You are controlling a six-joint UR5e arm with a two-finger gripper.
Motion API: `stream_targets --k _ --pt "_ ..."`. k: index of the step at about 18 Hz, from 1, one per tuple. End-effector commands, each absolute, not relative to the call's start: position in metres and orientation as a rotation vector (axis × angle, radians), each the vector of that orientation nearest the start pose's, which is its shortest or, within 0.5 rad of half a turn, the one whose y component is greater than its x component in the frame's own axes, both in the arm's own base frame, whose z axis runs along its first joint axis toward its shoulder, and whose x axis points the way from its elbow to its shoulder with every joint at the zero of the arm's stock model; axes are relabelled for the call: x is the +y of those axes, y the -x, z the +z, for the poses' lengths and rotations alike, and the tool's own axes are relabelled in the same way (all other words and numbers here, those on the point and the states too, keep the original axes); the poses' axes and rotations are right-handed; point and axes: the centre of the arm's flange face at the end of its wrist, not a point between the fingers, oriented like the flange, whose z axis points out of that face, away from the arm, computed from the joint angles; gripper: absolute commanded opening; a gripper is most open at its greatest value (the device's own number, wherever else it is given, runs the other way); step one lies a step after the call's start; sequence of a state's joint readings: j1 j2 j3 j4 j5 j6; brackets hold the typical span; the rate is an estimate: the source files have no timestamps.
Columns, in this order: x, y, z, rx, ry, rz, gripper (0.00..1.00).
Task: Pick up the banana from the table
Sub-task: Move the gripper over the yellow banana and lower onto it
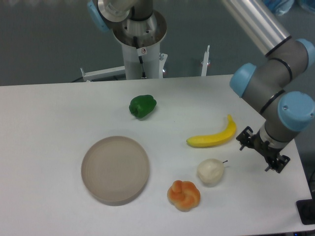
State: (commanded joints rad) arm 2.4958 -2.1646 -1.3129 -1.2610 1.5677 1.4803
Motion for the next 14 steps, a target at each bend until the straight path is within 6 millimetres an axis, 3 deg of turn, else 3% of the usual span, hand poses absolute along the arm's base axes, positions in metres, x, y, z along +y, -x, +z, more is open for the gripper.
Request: stream_targets --k 8,12,14 --pt "0.51 0.455 0.241 0.953 3.063 -0.176 1.0" --pt "0.488 0.431 0.225 1.049 3.075 -0.237 1.0" --pt "0.484 0.428 0.216 1.046 3.066 -0.168 1.0"
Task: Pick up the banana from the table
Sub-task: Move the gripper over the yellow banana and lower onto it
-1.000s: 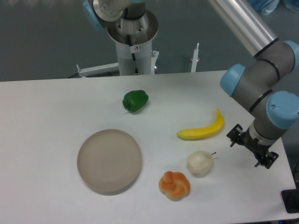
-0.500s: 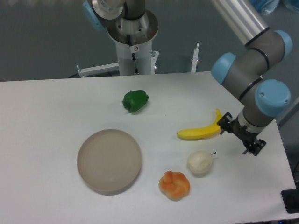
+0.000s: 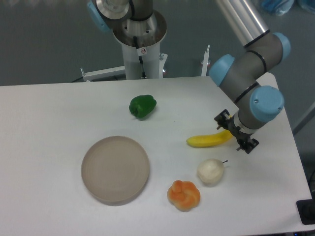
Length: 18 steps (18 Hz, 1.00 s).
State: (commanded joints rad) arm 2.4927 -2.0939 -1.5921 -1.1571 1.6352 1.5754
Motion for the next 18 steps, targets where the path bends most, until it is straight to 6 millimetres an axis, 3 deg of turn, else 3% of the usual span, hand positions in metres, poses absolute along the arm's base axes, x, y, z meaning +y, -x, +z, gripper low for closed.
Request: stream_targets --k 6,7,8,10,16,18 --pt "0.472 0.414 0.2 1.027 3.061 -0.157 1.0" --pt "0.473 0.413 0.199 1.021 3.064 -0.159 0.86" --pt "0.473 0.414 0.2 1.016 3.061 -0.153 0.63" --pt "0.474 0.413 0.197 1.015 3.063 -0.16 0.44" --pt "0.478 0.415 0.197 0.977 3.07 -0.118 0.36" --pt "0.479 0.416 0.199 0.981 3.067 -0.111 0.28"
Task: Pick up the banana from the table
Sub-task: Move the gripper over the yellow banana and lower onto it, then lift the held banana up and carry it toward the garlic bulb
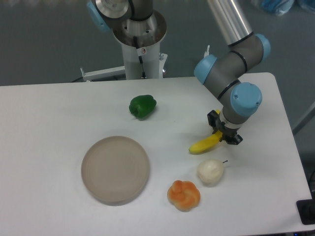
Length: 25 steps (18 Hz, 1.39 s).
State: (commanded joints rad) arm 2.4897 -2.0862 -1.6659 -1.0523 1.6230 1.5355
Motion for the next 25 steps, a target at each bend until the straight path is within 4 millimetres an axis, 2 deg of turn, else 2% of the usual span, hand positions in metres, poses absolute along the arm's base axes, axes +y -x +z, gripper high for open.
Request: stream_targets --k 2,5,9,12,15,16,19,23,25 --pt "0.478 0.422 0.21 0.976 3.062 -0.082 0.25" --pt "0.48 0.447 0.248 0.962 3.057 0.0 0.25" --pt "0.491 0.468 0.285 0.956 3.066 -0.059 0.25" --pt "0.502 0.489 0.318 0.94 3.053 -0.024 0.25" --pt "0.513 0.504 0.329 0.922 3.023 -0.006 0.19" --pt "0.519 0.511 0.33 0.911 3.003 0.001 0.13" --pt "0.53 0.52 0.329 0.881 2.968 0.004 0.14" --pt "0.539 0.519 0.317 0.91 2.967 -0.005 0.15" --pt "0.541 0.52 0.322 0.919 2.955 0.006 0.15"
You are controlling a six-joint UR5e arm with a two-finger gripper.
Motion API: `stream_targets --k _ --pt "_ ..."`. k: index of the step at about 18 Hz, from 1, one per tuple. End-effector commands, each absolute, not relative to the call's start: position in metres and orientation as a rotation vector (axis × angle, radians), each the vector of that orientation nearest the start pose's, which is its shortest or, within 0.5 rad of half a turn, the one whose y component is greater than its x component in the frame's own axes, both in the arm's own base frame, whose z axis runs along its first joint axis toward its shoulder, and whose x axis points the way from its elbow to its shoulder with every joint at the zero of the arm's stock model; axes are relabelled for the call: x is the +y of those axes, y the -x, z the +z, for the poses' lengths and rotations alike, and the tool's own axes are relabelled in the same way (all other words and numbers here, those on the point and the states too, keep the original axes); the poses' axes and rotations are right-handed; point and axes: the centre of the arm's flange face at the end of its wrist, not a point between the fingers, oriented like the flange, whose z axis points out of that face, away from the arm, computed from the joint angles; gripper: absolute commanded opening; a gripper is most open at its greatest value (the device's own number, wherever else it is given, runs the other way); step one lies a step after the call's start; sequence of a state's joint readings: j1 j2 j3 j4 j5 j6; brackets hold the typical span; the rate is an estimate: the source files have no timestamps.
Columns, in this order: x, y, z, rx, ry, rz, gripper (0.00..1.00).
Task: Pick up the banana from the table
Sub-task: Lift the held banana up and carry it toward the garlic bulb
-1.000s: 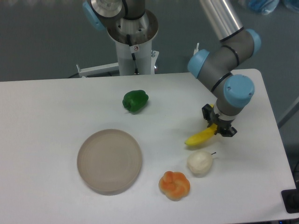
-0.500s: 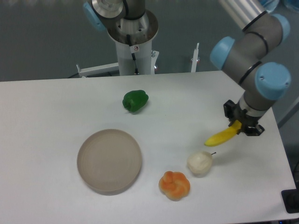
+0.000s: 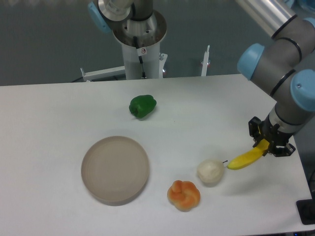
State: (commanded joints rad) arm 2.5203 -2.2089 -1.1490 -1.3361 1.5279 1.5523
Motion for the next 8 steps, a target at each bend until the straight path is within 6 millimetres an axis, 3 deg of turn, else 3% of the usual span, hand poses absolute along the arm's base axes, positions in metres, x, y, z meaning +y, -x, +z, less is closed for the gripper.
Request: stream_targets --k 8 --pt "0.5443 0.5201 0.3196 0.929 2.962 0.014 0.15"
